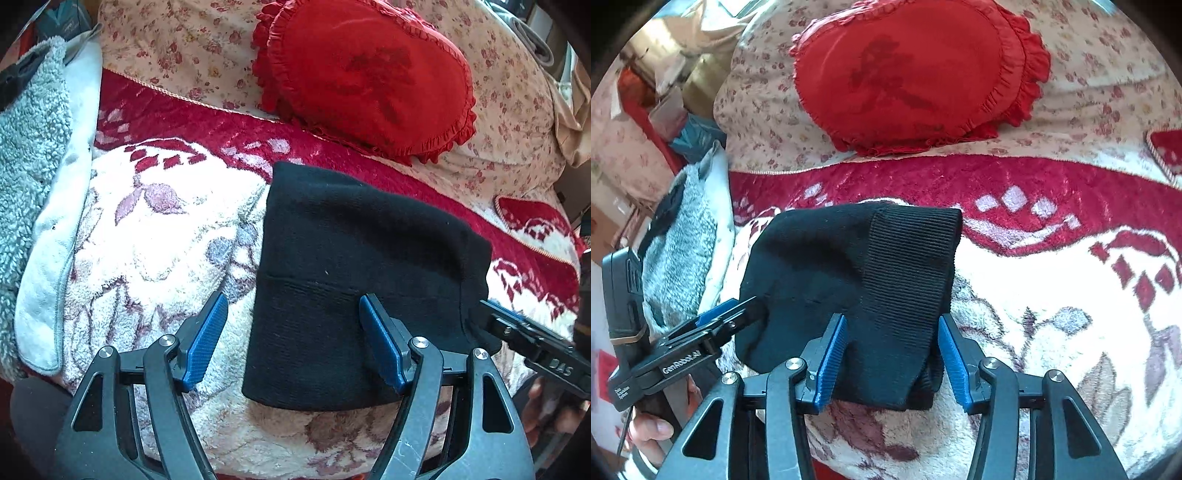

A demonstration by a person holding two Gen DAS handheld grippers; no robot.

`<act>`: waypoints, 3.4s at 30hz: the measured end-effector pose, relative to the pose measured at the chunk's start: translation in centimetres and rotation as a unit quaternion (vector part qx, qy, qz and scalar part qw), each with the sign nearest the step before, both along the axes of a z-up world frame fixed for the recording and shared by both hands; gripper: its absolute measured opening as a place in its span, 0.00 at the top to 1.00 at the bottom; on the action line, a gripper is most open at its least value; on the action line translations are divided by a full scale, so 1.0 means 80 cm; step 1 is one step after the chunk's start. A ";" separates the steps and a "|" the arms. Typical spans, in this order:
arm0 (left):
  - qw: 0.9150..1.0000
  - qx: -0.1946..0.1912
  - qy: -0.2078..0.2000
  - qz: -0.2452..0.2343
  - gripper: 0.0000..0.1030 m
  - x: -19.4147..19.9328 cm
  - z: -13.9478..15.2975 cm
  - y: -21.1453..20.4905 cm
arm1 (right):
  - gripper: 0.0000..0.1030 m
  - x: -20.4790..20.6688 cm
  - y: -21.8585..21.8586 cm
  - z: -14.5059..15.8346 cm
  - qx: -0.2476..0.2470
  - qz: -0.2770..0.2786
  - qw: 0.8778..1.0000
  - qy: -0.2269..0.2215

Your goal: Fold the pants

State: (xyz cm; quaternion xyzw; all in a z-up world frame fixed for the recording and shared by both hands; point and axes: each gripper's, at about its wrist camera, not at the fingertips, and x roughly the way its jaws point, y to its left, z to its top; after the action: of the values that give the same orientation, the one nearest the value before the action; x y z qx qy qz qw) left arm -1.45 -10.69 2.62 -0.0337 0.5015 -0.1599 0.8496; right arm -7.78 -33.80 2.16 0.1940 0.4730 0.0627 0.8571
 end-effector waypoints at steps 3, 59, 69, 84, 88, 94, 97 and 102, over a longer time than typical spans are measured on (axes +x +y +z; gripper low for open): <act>1.000 -0.012 0.007 0.000 0.27 0.007 -0.002 0.007 | 0.51 0.006 -0.004 -0.010 0.004 -0.006 1.000 0.010; 0.997 0.024 -0.058 -0.043 0.46 0.087 0.016 -0.064 | 0.65 0.085 -0.029 0.052 -0.115 -0.003 0.991 -0.068; 0.995 0.051 -0.078 -0.021 0.46 0.066 0.013 -0.059 | 0.71 0.086 0.024 0.001 -0.167 0.033 0.985 -0.038; 0.989 0.104 -0.107 -0.002 0.46 0.005 0.028 -0.047 | 0.70 0.046 0.025 0.037 -0.119 -0.005 0.991 -0.055; 0.991 0.099 -0.094 0.006 0.46 -0.006 0.025 -0.039 | 0.70 0.037 0.035 0.038 -0.120 0.010 0.991 -0.056; 0.990 0.099 -0.101 0.011 0.46 -0.025 0.030 -0.028 | 0.70 0.025 0.045 0.044 -0.121 0.017 0.991 -0.060; 0.986 0.117 -0.117 0.014 0.46 -0.034 0.033 -0.029 | 0.70 0.021 0.047 0.044 -0.119 0.019 0.991 -0.057; 0.987 0.110 -0.114 0.014 0.46 -0.040 0.035 -0.024 | 0.70 0.013 0.049 0.046 -0.121 0.019 0.991 -0.057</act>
State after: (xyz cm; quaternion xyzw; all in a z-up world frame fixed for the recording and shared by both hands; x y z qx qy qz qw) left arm -4.68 -12.60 5.40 0.0716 0.4150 -0.0948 0.9020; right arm -6.70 -29.89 5.87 0.0765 0.4315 0.0323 0.8983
